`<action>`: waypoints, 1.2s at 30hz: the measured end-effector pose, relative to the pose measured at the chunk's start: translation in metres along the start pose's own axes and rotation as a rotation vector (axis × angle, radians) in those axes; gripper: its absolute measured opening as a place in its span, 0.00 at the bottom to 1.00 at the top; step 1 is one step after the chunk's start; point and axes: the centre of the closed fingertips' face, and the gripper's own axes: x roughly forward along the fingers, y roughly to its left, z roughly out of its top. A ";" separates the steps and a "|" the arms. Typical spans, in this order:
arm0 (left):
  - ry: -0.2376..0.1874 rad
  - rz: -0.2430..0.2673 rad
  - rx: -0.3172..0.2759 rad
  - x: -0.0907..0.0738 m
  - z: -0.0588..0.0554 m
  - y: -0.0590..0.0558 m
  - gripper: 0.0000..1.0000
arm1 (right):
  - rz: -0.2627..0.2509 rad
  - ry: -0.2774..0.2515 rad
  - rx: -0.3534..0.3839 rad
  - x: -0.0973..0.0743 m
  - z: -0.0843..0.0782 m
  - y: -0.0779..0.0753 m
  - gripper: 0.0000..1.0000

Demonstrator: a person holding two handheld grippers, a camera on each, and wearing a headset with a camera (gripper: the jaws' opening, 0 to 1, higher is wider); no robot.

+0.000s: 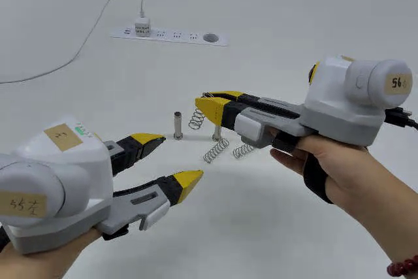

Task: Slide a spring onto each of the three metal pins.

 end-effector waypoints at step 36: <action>0.071 0.000 0.008 0.006 -0.022 0.000 0.73 | -0.111 0.059 -0.106 0.058 -0.023 -0.047 0.11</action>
